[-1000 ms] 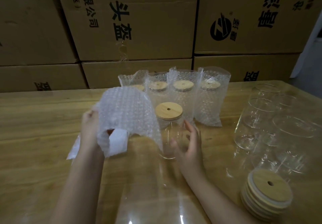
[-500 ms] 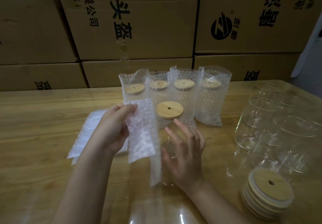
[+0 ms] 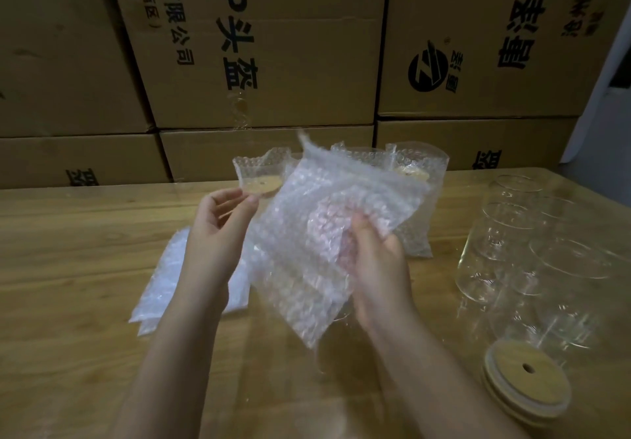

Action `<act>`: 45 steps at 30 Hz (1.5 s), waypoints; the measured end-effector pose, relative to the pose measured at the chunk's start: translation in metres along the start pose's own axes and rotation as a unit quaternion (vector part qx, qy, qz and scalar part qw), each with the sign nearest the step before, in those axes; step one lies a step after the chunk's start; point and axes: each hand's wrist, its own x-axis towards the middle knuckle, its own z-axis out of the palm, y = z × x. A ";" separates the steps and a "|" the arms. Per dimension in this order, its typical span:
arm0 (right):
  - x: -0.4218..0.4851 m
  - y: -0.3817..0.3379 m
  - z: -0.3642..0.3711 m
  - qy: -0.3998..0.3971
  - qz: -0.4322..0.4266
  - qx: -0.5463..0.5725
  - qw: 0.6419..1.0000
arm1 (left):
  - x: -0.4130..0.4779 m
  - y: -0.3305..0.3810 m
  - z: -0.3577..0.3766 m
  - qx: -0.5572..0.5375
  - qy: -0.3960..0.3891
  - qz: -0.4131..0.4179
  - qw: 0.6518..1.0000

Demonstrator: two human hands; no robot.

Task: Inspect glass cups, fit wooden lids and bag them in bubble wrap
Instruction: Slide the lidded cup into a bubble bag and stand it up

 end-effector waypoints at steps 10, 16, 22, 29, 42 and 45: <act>0.022 -0.031 -0.004 -0.034 0.055 0.099 0.993 | -0.008 0.007 -0.001 -0.060 -0.238 -0.122 0.962; 0.022 -0.038 -0.008 -0.026 0.041 0.069 0.996 | -0.010 0.020 -0.013 -0.058 -0.159 0.004 0.986; 0.013 -0.047 -0.008 -0.039 -0.013 0.081 0.996 | -0.007 0.042 -0.042 -0.068 0.009 0.184 0.980; -0.009 -0.058 0.001 -0.214 -0.092 -0.117 0.965 | -0.026 0.068 -0.055 0.082 0.005 0.253 0.964; -0.003 -0.029 0.012 -0.183 -0.037 -0.215 0.959 | -0.036 0.030 0.012 0.298 -0.170 0.148 0.928; 0.000 -0.031 0.008 -0.186 -0.035 -0.211 0.959 | -0.028 0.030 0.005 0.217 -0.189 0.067 0.955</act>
